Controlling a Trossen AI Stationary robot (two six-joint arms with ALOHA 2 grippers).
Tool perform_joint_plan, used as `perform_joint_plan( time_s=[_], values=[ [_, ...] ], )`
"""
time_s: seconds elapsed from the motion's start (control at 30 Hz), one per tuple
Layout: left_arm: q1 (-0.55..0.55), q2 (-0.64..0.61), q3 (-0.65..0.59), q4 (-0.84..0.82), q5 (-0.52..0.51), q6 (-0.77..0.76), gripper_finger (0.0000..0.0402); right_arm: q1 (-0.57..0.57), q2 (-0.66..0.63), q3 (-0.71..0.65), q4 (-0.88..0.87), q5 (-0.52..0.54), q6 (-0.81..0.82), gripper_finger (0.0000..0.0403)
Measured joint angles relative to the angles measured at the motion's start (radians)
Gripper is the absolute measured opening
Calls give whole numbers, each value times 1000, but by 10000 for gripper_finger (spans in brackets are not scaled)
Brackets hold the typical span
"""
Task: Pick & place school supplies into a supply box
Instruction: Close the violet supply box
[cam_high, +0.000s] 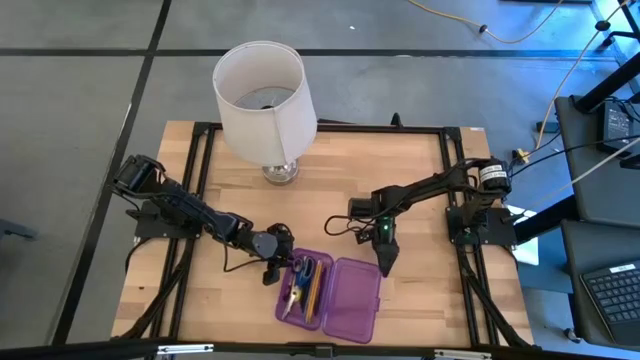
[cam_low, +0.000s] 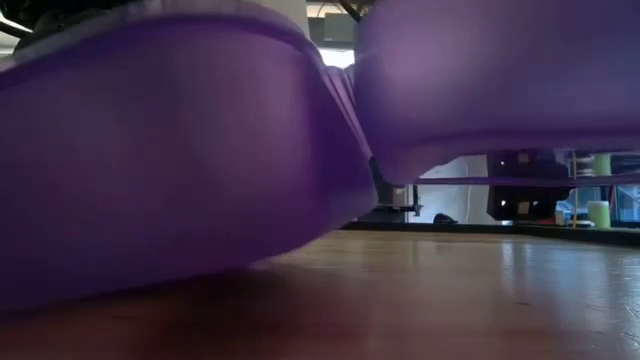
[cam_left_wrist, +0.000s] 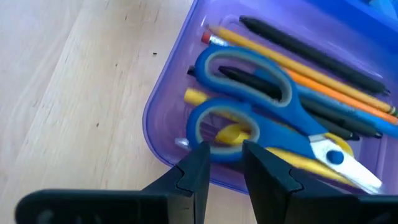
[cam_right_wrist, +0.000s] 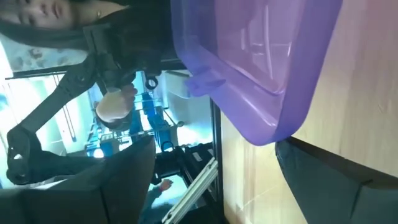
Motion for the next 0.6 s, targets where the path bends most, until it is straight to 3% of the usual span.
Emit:
perform_joint_plan(
  time_s=[0.6],
  values=[
    [0,0,0,-12,0,-52,88,-1,-2,1,0,-89,-27,334]
  ],
)
